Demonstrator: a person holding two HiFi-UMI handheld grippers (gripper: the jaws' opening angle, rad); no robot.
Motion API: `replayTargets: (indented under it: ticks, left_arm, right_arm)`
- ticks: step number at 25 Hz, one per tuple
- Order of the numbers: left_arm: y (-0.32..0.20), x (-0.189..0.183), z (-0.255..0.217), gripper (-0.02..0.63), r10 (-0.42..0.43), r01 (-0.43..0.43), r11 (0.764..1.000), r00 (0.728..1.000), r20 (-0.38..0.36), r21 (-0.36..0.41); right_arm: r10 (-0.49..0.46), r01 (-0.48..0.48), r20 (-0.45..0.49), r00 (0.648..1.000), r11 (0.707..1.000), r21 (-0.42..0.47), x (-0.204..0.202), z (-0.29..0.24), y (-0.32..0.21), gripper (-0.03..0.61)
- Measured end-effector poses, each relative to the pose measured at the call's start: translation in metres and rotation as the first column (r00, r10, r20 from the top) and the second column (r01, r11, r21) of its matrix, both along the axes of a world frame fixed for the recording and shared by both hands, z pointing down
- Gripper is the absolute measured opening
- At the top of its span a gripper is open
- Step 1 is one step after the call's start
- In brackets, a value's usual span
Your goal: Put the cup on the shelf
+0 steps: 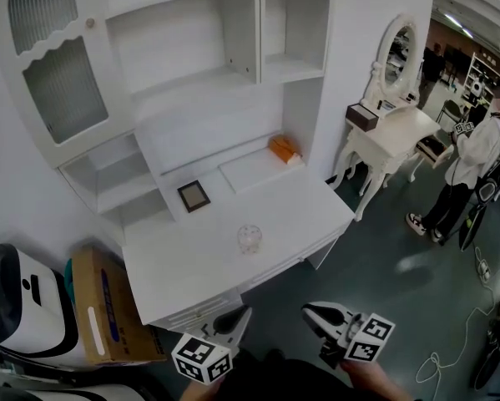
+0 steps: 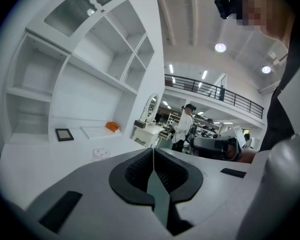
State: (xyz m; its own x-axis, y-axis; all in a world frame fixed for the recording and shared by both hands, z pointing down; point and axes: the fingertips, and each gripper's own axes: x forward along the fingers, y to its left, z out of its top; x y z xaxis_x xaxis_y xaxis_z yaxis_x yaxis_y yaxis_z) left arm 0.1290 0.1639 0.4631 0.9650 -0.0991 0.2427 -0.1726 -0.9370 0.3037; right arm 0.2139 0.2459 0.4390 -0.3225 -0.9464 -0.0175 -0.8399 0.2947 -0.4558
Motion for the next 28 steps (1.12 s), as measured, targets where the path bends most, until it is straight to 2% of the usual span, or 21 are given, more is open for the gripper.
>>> replayTargets:
  ticks: [8,16,24,28]
  left_arm:
    - [-0.046,0.023,0.004,0.018,-0.03,0.03,1.0,1.0,-0.009,-0.007]
    - [-0.125,0.036,0.001,0.018,-0.036,0.036,0.999,0.999,-0.007,0.005]
    - [-0.182,0.024,0.004,0.018,-0.034,0.034,0.999,0.999,-0.004,-0.002]
    - [-0.206,0.014,0.017,0.018,-0.051,0.051,0.999,0.999,0.014,-0.018]
  right_arm:
    - [-0.043,0.043,-0.009,0.999,0.999,-0.007,0.022,0.001,-0.051,0.017]
    - [-0.078,0.078,-0.022,0.997,0.997,0.006,0.03,-0.006,-0.134,0.017]
    - [-0.098,0.098,-0.043,0.994,0.995,0.002,0.021,-0.007,-0.202,0.017]
    - [-0.073,0.073,-0.051,0.996,0.997,-0.006,0.03,-0.002,-0.228,0.017]
